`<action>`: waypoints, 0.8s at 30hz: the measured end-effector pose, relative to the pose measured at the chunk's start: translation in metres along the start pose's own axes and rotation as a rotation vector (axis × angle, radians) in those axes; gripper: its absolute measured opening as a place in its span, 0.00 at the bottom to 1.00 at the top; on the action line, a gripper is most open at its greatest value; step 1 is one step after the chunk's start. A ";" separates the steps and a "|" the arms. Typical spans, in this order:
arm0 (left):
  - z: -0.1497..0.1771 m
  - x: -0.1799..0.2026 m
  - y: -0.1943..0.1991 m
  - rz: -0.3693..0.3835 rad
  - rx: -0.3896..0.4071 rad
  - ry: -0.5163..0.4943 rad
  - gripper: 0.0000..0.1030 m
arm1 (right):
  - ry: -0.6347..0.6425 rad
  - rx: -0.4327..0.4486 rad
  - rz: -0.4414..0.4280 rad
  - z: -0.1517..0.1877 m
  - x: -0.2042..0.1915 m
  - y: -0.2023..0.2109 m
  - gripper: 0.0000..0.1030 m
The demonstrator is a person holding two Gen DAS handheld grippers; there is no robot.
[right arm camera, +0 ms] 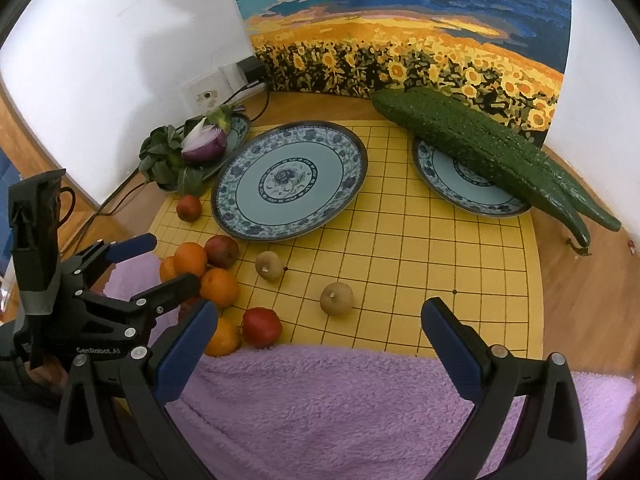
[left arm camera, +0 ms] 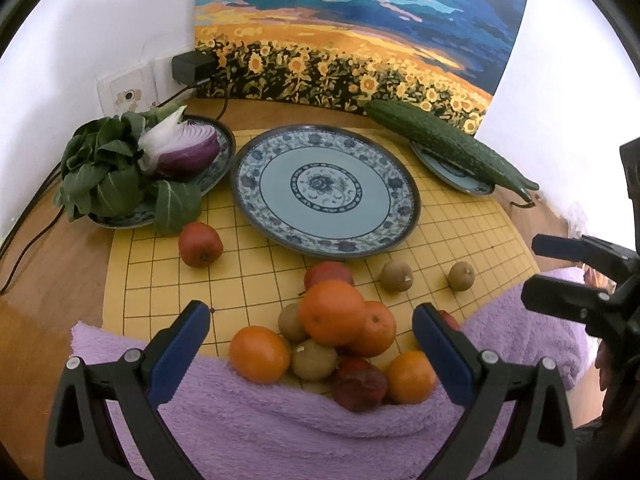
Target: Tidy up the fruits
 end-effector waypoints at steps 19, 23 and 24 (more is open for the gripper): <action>0.003 -0.004 -0.001 0.008 -0.010 0.006 1.00 | 0.005 -0.004 -0.001 0.003 -0.005 -0.001 1.00; 0.005 -0.007 -0.002 -0.004 -0.017 0.008 1.00 | 0.012 -0.012 -0.002 0.005 -0.007 -0.004 1.00; 0.006 -0.009 -0.003 -0.007 -0.020 0.009 1.00 | 0.015 -0.017 -0.004 0.006 -0.008 -0.005 1.00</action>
Point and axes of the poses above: each gripper's, at about its wrist camera, not at the fingertips, and y roughly against the way its jaws point, x to its right, z to its underside, the point moved 7 cm from there along -y, roughly the way its jaws point, and after that the axes turned 13 degrees about z, right-handed, at the moved point
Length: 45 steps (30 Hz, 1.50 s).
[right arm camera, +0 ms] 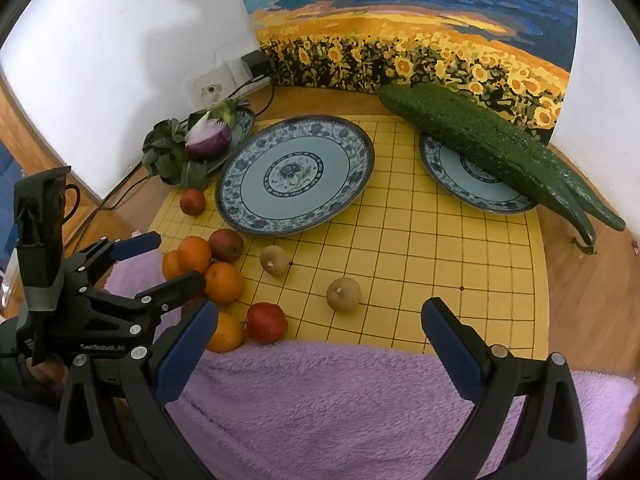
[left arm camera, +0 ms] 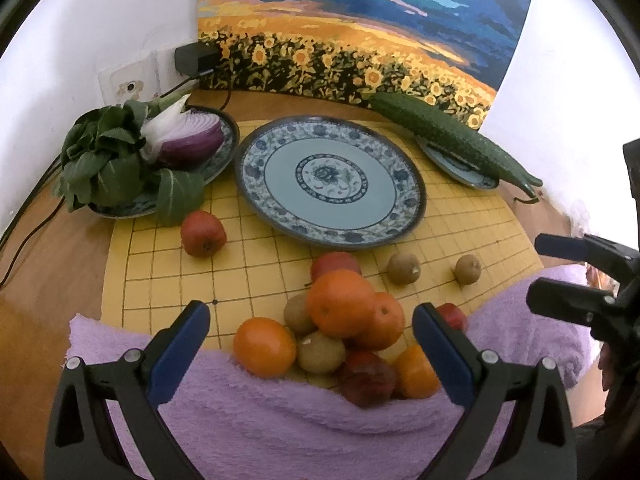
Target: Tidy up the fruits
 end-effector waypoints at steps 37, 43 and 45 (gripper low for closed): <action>-0.005 -0.011 0.005 0.202 0.019 0.137 0.34 | 0.048 -0.114 -0.168 0.016 -0.035 -0.047 0.30; -0.004 -0.010 0.008 0.213 0.011 0.139 0.34 | 0.019 -0.097 -0.192 0.015 -0.032 -0.041 0.30; -0.004 -0.009 0.008 0.231 0.008 0.149 0.34 | -0.008 -0.093 -0.190 0.012 -0.028 -0.040 0.30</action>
Point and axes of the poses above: each gripper's, at about its wrist camera, not at the fingertips, and y roughly against the way its jaws point, x to its right, z to its underside, the point moved 7 cm from there along -y, roughly the way its jaws point, and after that the axes turned 13 degrees about z, right-handed, at the moved point
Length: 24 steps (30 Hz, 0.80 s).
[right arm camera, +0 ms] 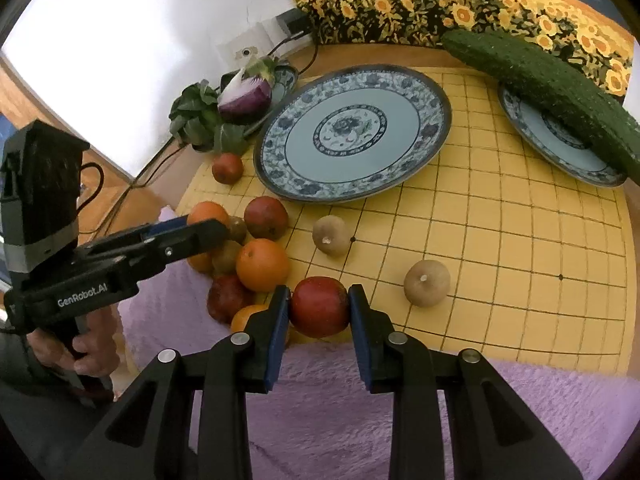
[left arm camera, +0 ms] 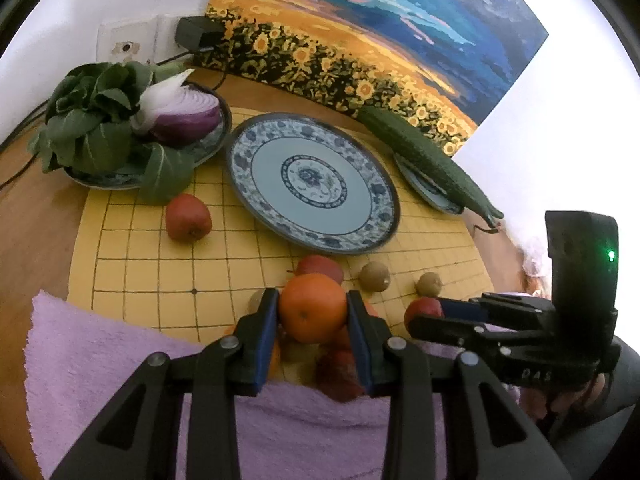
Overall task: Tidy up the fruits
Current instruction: 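Grasp an orange with the left gripper while the right gripper grasps a red apple, then carry the orange and red apple in both grippers over the large blue-and-white plate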
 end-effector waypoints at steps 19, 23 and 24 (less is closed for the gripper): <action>-0.032 -0.002 -0.001 -0.015 0.039 -0.020 0.34 | -0.089 0.044 -0.046 -0.031 0.012 0.005 0.30; -0.041 -0.004 -0.005 -0.020 0.046 -0.024 0.34 | -0.071 0.070 -0.046 -0.048 0.007 0.002 0.30; -0.043 -0.005 -0.006 -0.025 0.046 -0.026 0.34 | -0.067 0.075 -0.045 -0.054 0.006 0.001 0.30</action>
Point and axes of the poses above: each gripper's, at about its wrist camera, not at the fingertips, and y roughly against the way its jaws point, x to its right, z to its underside, the point moved 7 cm from there along -y, roughly the way its jaws point, and after that the axes turned 13 degrees about z, right-handed, at the moved point
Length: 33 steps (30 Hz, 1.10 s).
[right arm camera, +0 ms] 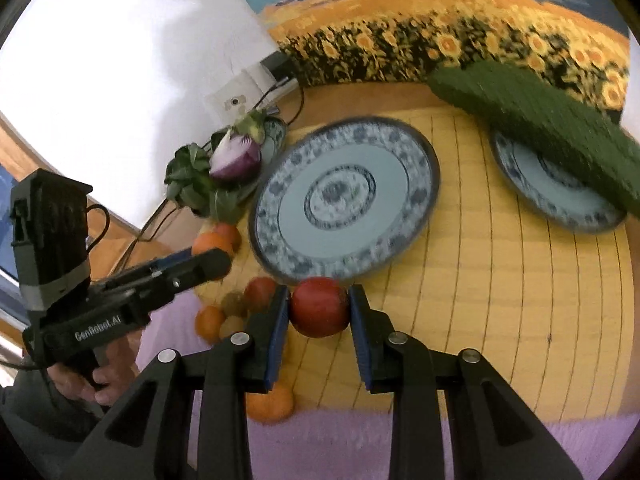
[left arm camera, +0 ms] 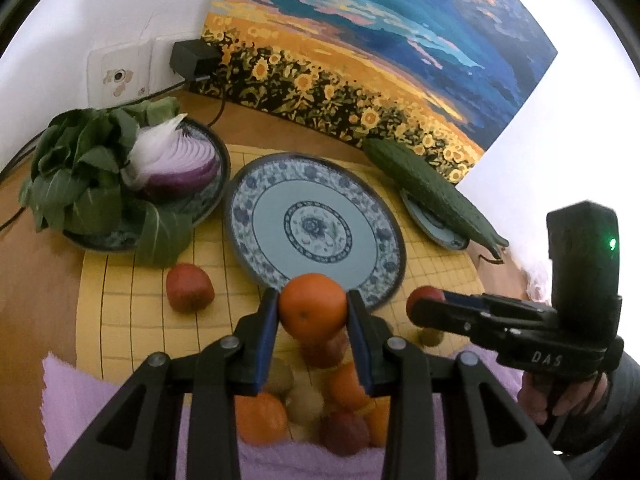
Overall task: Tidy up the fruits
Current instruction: 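Carry the orange and red apple in both grippers over the large blue-and-white plate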
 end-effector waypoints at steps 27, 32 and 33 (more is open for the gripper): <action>-0.093 -0.030 -0.066 -0.132 0.008 -0.100 0.34 | 0.122 0.106 0.204 -0.088 -0.004 -0.067 0.30; -0.095 -0.035 -0.075 -0.166 -0.008 -0.125 0.34 | 0.143 0.098 0.226 -0.091 -0.010 -0.073 0.30; -0.095 -0.036 -0.076 -0.164 -0.010 -0.124 0.34 | 0.140 0.096 0.224 -0.091 -0.009 -0.074 0.30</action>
Point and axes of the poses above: each gripper's, at about its wrist camera, not at the fingertips, and y roughly against the way its jaws point, x to its right, z to its underside, the point moved 7 cm from there along -y, roughly the way its jaws point, and after that the axes turned 13 degrees about z, right-handed, at the moved point
